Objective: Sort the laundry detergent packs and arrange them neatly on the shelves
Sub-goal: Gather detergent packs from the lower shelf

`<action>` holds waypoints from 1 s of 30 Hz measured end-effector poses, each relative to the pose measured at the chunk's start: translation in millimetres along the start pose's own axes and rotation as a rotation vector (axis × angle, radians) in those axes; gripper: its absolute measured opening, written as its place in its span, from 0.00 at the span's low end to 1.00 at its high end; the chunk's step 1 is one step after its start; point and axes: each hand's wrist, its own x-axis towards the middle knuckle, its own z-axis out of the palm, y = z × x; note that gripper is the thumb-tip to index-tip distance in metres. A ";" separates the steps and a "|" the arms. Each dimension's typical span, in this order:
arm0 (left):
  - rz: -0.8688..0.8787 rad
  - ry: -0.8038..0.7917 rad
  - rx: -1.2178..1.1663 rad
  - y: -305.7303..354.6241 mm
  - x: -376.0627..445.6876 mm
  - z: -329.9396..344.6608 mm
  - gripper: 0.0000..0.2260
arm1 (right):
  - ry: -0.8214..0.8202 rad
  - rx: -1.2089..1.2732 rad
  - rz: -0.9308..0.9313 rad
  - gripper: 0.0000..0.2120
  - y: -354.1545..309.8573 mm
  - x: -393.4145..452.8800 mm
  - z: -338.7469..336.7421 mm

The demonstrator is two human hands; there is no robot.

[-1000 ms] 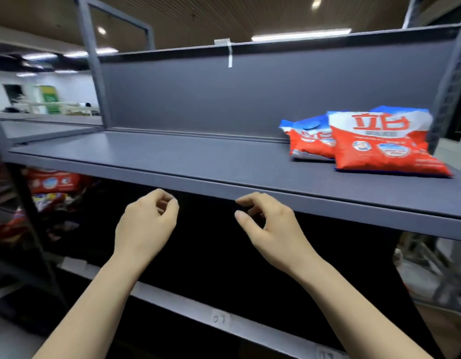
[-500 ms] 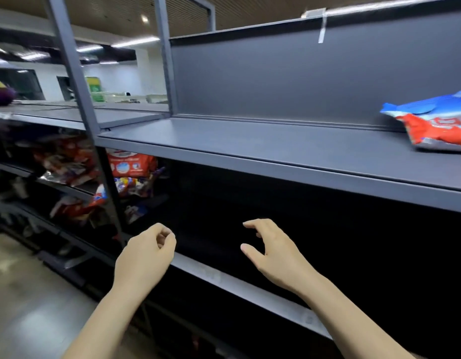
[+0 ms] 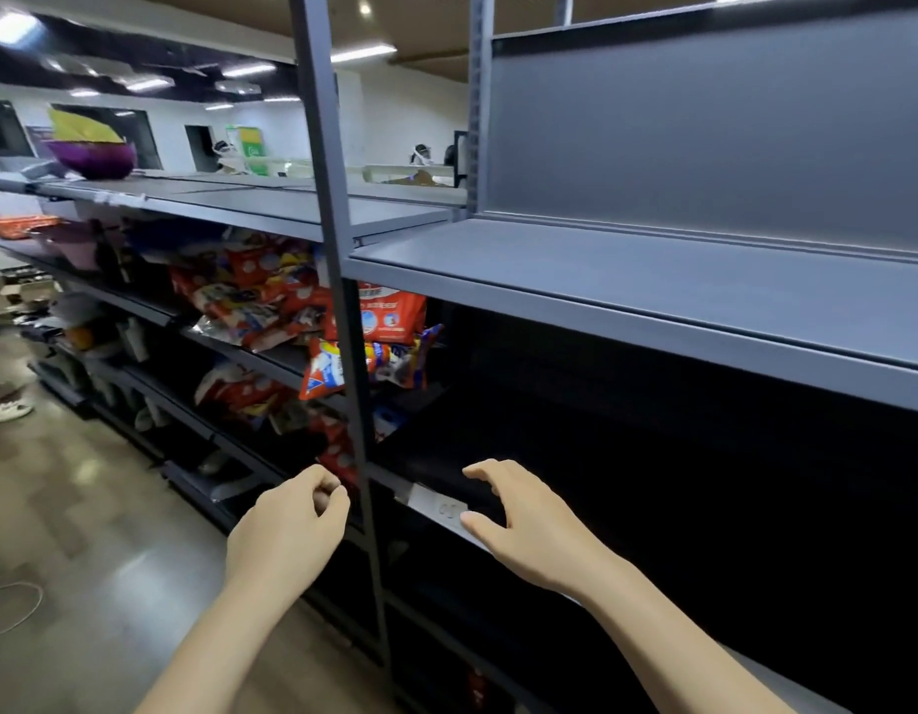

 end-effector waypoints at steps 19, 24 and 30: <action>-0.162 0.099 0.075 -140.0 194.0 -18.3 0.04 | -0.089 0.045 -0.150 0.22 -67.2 245.0 109.8; -0.147 0.076 0.040 -165.9 242.4 -18.9 0.04 | -0.075 0.033 -0.150 0.21 -83.9 290.0 121.3; -0.060 0.014 0.007 -197.9 309.0 -17.3 0.05 | -0.019 -0.001 -0.079 0.21 -103.3 344.0 141.3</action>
